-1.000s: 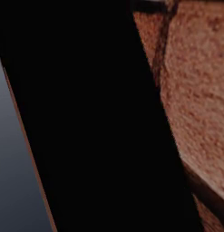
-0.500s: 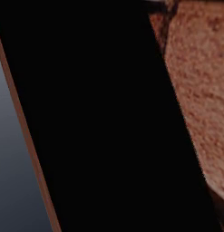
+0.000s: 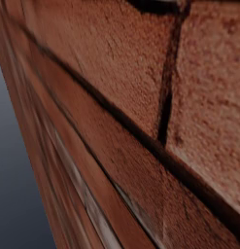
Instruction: Place the bowl with donut and the cupcake onto the tray.
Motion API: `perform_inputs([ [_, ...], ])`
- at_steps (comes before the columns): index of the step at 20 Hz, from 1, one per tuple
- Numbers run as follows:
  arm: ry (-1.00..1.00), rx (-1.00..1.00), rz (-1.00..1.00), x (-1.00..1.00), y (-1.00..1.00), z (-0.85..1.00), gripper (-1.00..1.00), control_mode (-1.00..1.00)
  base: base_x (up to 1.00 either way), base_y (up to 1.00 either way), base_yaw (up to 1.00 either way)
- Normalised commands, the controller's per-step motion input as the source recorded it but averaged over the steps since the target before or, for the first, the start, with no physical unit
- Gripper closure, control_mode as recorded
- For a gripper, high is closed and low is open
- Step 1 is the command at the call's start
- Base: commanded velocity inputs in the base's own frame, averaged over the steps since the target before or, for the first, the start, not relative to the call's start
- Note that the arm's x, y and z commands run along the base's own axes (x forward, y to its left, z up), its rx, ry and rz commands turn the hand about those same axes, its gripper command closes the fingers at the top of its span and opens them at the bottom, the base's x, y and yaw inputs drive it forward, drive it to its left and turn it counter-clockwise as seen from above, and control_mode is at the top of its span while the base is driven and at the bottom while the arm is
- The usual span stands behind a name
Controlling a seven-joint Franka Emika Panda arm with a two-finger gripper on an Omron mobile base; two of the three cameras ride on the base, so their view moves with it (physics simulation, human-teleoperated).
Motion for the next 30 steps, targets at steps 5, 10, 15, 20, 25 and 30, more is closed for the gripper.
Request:
perform_inputs([
  [5,0.00,0.05,-0.05,0.12,-0.08,0.45,1.00,-1.00,0.00,0.00,0.00],
  [10,-0.07,0.05,-0.21,0.44,-0.08,0.05,1.00,-1.00,0.00,0.00,0.00],
  [15,-0.02,0.06,-0.17,0.47,-0.09,0.38,1.00,-1.00,0.00,0.00,0.00],
  [20,0.00,0.07,-0.10,0.49,-0.28,0.46,1.00,-1.00,0.00,0.00,0.00],
  [25,0.01,0.10,0.00,0.61,-0.22,0.36,1.00,-1.00,0.00,0.00,0.00],
  [30,0.10,0.03,0.00,0.77,-0.03,0.08,1.00,-1.00,0.00,0.00,0.00],
])
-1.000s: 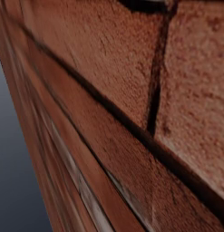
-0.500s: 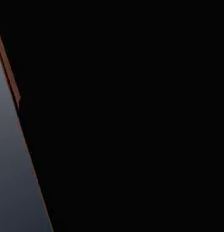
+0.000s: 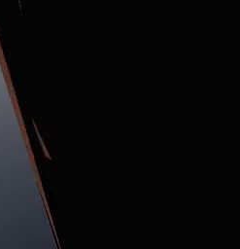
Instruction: Place the bowl with donut and the cupcake onto the tray.
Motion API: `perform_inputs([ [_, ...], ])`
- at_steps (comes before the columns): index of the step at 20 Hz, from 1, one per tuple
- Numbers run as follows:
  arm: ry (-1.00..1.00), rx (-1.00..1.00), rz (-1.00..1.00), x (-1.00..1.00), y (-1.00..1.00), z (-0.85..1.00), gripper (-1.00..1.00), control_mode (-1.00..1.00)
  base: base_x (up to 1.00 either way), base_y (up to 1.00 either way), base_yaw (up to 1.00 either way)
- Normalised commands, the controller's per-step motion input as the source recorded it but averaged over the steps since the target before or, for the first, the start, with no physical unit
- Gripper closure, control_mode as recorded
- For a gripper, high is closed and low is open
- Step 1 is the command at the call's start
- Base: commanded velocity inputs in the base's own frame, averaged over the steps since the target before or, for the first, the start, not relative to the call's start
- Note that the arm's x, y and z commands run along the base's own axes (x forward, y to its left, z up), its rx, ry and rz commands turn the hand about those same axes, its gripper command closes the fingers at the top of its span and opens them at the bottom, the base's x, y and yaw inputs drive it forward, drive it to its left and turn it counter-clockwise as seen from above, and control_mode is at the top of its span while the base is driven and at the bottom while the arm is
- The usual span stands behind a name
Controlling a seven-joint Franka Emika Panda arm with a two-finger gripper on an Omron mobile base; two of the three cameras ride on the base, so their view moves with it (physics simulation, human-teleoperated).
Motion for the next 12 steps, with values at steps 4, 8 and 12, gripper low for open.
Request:
perform_inputs([
  [4,0.13,0.00,0.00,0.68,0.00,0.00,1.00,-1.00,0.00,0.00,0.00],
  [8,0.04,0.00,0.00,0.65,0.04,0.00,1.00,-1.00,0.00,0.00,0.00],
  [12,0.00,0.00,0.00,0.68,0.12,-0.01,1.00,-1.00,0.00,0.00,0.00],
])
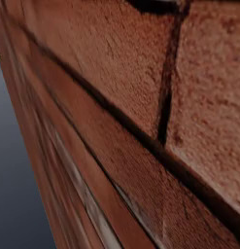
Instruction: Place the bowl with donut and the cupcake onto the tray.
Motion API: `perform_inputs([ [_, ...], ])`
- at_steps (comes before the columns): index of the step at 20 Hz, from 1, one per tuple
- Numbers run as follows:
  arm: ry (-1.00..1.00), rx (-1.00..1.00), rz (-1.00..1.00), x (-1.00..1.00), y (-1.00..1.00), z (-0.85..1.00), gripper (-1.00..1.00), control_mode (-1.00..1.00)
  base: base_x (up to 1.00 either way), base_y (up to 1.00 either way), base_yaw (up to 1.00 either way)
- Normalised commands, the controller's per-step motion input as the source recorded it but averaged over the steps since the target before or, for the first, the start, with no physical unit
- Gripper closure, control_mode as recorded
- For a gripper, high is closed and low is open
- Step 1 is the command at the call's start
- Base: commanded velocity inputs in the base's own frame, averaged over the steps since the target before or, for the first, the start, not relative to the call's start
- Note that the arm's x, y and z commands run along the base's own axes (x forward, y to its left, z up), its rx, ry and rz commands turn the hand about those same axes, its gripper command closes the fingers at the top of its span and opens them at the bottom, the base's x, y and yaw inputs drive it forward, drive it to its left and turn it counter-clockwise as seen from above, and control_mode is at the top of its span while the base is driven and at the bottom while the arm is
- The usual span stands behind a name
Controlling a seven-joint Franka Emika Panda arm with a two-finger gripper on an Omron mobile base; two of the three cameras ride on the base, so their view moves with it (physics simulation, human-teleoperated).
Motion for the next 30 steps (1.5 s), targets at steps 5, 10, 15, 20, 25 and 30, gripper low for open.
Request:
perform_inputs([
  [5,-0.01,0.00,0.00,0.52,0.14,-0.12,1.00,-1.00,0.00,0.00,0.00],
  [10,0.00,0.00,0.00,0.29,0.13,-0.24,1.00,-1.00,0.00,0.00,0.00],
  [15,0.00,0.00,0.00,0.30,0.12,-0.39,1.00,-1.00,0.00,0.00,0.00],
  [20,0.00,0.00,0.00,0.22,0.18,-0.08,1.00,-1.00,0.00,0.00,0.00],
  [25,0.00,0.00,0.00,0.26,0.26,-0.01,1.00,-1.00,0.00,0.00,0.00],
  [30,0.00,0.00,0.00,0.25,0.21,-0.13,1.00,-1.00,0.00,0.00,0.00],
])
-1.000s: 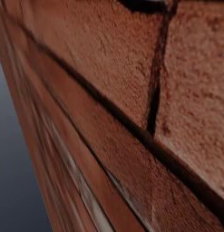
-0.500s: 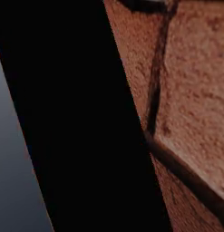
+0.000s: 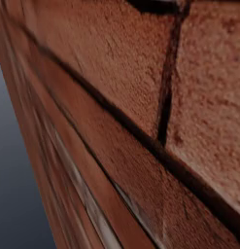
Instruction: Place the bowl with donut and the cupcake onto the tray.
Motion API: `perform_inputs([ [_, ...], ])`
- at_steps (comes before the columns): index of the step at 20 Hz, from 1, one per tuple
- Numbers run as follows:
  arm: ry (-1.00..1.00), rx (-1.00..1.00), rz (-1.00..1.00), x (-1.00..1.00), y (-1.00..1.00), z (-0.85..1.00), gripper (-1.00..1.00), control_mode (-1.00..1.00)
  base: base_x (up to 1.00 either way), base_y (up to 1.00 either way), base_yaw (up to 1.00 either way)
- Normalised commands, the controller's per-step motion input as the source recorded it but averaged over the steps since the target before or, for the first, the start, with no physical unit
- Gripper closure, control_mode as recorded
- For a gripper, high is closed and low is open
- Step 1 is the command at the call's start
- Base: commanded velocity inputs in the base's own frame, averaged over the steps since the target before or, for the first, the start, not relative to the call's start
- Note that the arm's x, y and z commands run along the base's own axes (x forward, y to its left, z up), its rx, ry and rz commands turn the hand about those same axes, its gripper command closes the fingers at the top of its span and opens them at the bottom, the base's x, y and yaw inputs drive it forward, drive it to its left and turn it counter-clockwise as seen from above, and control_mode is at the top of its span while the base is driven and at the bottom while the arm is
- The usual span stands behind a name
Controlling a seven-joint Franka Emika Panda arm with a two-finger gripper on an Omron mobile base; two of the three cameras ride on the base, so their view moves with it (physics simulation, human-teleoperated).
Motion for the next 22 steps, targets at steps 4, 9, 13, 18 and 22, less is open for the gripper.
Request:
perform_inputs([
  [4,0.00,-0.01,0.00,0.27,0.20,-0.11,1.00,-1.00,0.00,0.00,0.00],
  [9,0.00,-0.01,0.00,0.26,0.19,-0.17,1.00,-1.00,0.00,0.00,0.00],
  [13,0.00,-0.01,0.00,0.19,0.16,-0.25,1.00,-1.00,0.00,0.00,0.00],
  [18,0.00,-0.01,0.00,0.13,0.10,-0.27,1.00,-1.00,0.00,0.00,0.00],
  [22,0.00,0.00,0.00,0.00,0.01,0.00,1.00,-1.00,0.00,0.00,0.00],
])
